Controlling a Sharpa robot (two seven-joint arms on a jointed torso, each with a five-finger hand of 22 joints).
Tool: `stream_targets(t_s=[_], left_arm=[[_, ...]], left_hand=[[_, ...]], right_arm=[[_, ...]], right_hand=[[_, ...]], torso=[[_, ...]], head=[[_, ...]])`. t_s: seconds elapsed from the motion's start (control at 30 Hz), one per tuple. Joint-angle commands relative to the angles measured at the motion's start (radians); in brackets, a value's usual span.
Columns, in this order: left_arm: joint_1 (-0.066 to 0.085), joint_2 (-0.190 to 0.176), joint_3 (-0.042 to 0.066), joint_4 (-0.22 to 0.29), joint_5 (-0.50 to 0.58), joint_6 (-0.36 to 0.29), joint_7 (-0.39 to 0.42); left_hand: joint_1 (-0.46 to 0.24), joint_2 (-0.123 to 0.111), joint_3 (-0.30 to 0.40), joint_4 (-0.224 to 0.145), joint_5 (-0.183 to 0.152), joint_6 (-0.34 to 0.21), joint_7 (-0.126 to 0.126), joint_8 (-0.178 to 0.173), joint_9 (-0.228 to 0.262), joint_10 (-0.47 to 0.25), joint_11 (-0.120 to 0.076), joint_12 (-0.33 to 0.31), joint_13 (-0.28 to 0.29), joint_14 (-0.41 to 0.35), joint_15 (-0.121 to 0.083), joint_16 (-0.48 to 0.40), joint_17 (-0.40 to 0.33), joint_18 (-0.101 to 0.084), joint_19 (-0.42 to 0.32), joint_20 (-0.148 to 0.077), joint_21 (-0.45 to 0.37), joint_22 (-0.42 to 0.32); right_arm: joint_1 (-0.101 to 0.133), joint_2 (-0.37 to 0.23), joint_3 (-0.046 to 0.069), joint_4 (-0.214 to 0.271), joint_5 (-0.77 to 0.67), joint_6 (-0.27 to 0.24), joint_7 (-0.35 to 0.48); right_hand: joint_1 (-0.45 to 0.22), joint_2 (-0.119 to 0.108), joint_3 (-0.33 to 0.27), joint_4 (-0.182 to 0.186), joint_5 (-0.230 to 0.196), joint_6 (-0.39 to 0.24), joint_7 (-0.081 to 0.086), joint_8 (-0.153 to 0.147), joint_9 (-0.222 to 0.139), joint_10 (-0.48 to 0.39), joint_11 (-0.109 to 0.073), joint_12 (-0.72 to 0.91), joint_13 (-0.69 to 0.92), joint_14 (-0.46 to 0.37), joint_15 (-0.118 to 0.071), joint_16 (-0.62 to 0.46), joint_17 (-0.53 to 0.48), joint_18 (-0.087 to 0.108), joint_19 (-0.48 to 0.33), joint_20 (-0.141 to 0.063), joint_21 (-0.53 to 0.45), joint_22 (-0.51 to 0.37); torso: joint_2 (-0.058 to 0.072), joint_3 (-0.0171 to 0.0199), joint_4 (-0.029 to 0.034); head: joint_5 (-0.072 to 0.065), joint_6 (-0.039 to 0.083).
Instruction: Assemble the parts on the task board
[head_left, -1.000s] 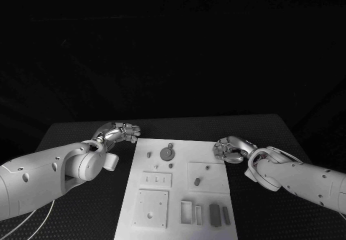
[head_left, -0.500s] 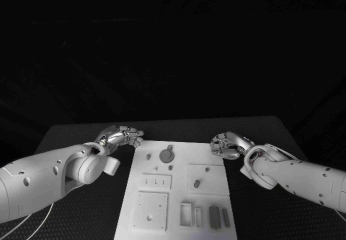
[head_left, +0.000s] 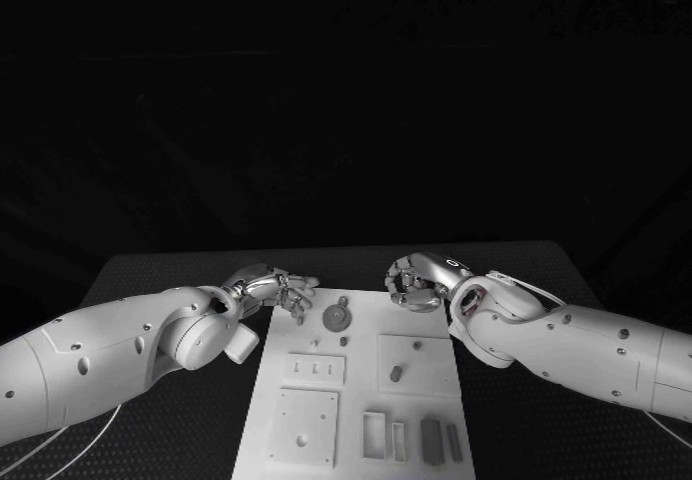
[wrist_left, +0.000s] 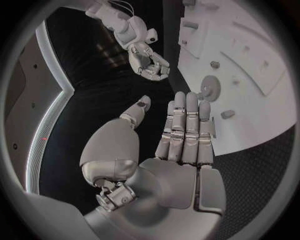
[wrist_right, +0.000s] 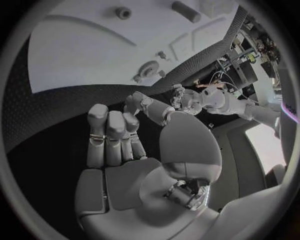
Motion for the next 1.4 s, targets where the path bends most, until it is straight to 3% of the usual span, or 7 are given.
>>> stream_targets(t_s=[0.03, 0.17, 0.4, 0.47, 0.6, 1.0, 1.4], left_arm=[[0.004, 0.013, 0.001, 0.013, -0.073, 0.017, -0.091], [0.005, 0.035, 0.001, 0.011, -0.086, 0.044, -0.128], [0.005, 0.067, -0.001, 0.004, -0.115, 0.072, -0.159], [0.005, 0.071, -0.001, 0.004, -0.115, 0.067, -0.156], [0.005, 0.074, -0.001, 0.005, -0.115, 0.055, -0.149], [0.005, 0.084, -0.001, 0.003, -0.115, 0.072, -0.131], [0.005, 0.085, -0.001, 0.004, -0.115, 0.071, -0.129]], left_hand=[[-0.024, -0.006, -0.001, 0.021, -0.005, -0.013, 0.007, -0.010, -0.003, 0.008, 0.000, 0.000, 0.002, 0.008, -0.002, 0.006, 0.003, 0.012, 0.001, -0.009, 0.003, 0.000], [-0.052, -0.025, 0.005, 0.055, -0.005, -0.052, 0.024, -0.035, -0.015, 0.012, -0.001, 0.000, 0.007, 0.007, -0.004, 0.011, 0.007, 0.014, 0.003, -0.011, 0.004, 0.000], [-0.080, -0.036, 0.007, 0.087, -0.004, -0.050, 0.024, -0.035, -0.016, 0.013, -0.003, 0.000, 0.012, 0.006, -0.005, 0.013, 0.009, 0.015, 0.002, -0.012, 0.004, 0.001], [-0.127, -0.040, 0.012, 0.143, -0.004, -0.030, 0.014, -0.024, -0.012, 0.016, -0.006, 0.000, 0.017, 0.007, -0.008, 0.017, 0.012, 0.017, 0.002, -0.015, 0.004, 0.001], [-0.125, -0.036, 0.019, 0.154, -0.004, -0.028, 0.014, -0.024, -0.012, 0.015, -0.006, 0.000, 0.020, 0.005, -0.008, 0.018, 0.014, 0.018, 0.001, -0.015, 0.005, 0.002], [-0.073, 0.017, 0.006, 0.110, -0.004, -0.028, 0.014, -0.023, -0.011, 0.008, -0.003, -0.005, 0.033, -0.004, -0.004, 0.021, 0.019, 0.016, -0.009, -0.012, 0.010, 0.011], [-0.047, 0.046, -0.005, 0.071, -0.004, -0.009, 0.006, -0.013, -0.006, 0.017, -0.008, -0.001, 0.046, -0.004, -0.005, 0.024, 0.021, 0.015, -0.010, -0.011, 0.011, 0.012]], right_arm=[[0.010, 0.022, 0.000, 0.021, -0.126, 0.055, -0.103], [0.018, 0.052, 0.000, 0.033, -0.136, 0.064, -0.110], [0.020, 0.099, -0.001, 0.047, -0.154, 0.072, -0.110], [0.020, 0.109, -0.002, 0.049, -0.156, 0.074, -0.110], [0.020, 0.117, -0.004, 0.056, -0.160, 0.076, -0.108], [0.020, 0.133, -0.014, 0.064, -0.162, 0.085, -0.102], [0.020, 0.140, -0.024, 0.064, -0.153, 0.089, -0.099]], right_hand=[[-0.007, -0.002, 0.007, -0.001, -0.003, 0.189, -0.047, 0.004, 0.002, -0.047, -0.048, 0.006, 0.002, 0.003, -0.003, 0.006, 0.001, 0.053, 0.009, -0.002, 0.004, 0.011], [-0.008, -0.005, 0.014, -0.002, -0.002, 0.190, -0.048, 0.004, 0.003, -0.046, -0.049, 0.006, 0.002, 0.004, -0.003, 0.006, 0.001, 0.053, 0.010, -0.001, 0.004, 0.011], [-0.009, -0.006, 0.017, -0.001, -0.002, 0.190, -0.048, 0.004, 0.004, -0.046, -0.049, 0.006, 0.002, 0.004, -0.003, 0.005, 0.001, 0.053, 0.011, -0.001, 0.004, 0.011], [-0.009, -0.006, 0.018, -0.001, -0.002, 0.190, -0.048, 0.004, 0.004, -0.045, -0.049, 0.006, 0.002, 0.004, -0.003, 0.005, 0.001, 0.053, 0.011, 0.000, 0.004, 0.011], [-0.010, -0.006, 0.019, -0.001, -0.002, 0.190, -0.048, 0.004, 0.004, -0.045, -0.049, 0.006, 0.002, 0.005, -0.003, 0.005, 0.001, 0.053, 0.012, 0.000, 0.005, 0.011], [-0.010, -0.007, 0.021, -0.001, -0.002, 0.190, -0.048, 0.003, 0.005, -0.045, -0.049, 0.005, 0.002, 0.005, -0.003, 0.005, 0.001, 0.053, 0.012, 0.000, 0.005, 0.011], [-0.011, -0.008, 0.023, -0.001, -0.002, 0.190, -0.048, 0.003, 0.005, -0.044, -0.049, 0.005, 0.001, 0.005, -0.003, 0.005, 0.001, 0.053, 0.013, 0.001, 0.005, 0.011]], torso=[[-0.012, -0.0028, 0.0001], [-0.019, -0.0044, 0.0003], [-0.026, -0.0081, 0.0029], [-0.027, -0.0085, 0.0029], [-0.026, -0.0088, 0.0023], [-0.025, -0.0079, 0.0046], [-0.025, -0.0074, 0.0039]], head=[[0.007, 0.001], [0.009, -0.001], [0.013, -0.003], [0.013, -0.004], [0.011, -0.002], [0.009, -0.005], [0.011, -0.010]])
